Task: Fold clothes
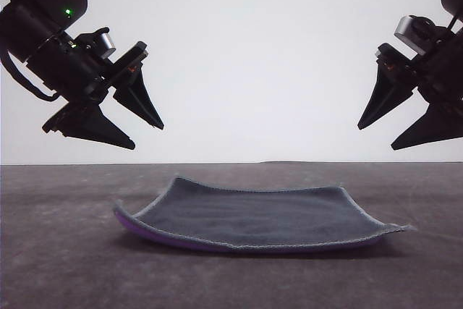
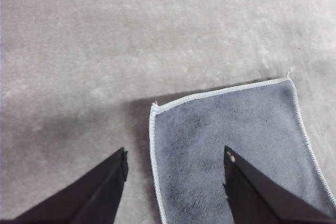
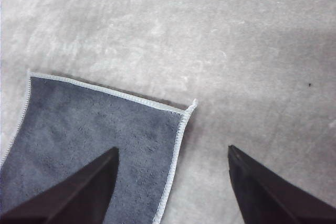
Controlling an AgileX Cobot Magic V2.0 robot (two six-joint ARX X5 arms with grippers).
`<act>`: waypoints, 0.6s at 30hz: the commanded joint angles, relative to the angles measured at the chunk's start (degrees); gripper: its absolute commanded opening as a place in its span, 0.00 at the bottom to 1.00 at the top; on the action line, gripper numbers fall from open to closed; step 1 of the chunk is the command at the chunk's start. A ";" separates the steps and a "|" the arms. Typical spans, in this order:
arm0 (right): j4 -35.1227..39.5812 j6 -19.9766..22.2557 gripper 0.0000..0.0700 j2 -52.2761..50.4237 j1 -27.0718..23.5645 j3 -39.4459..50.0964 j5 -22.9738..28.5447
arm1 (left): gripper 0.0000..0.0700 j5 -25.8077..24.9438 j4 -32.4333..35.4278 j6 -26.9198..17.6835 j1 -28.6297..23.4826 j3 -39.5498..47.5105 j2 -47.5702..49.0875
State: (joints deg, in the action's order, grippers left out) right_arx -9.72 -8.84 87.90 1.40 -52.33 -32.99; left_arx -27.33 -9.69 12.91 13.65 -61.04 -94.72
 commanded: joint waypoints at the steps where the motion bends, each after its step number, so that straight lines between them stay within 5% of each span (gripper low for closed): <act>1: 0.28 0.57 0.60 0.83 0.03 -0.71 -0.22 | 0.51 -0.39 -0.04 -0.60 0.26 -1.27 -0.85; 18: 1.75 0.13 0.60 4.06 0.85 -0.73 -4.59 | 0.51 -3.25 -1.24 -0.18 0.42 -6.57 -11.27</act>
State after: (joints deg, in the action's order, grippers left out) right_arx -8.24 -8.84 90.45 2.03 -52.36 -37.45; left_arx -29.95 -11.44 12.95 13.74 -65.77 -104.27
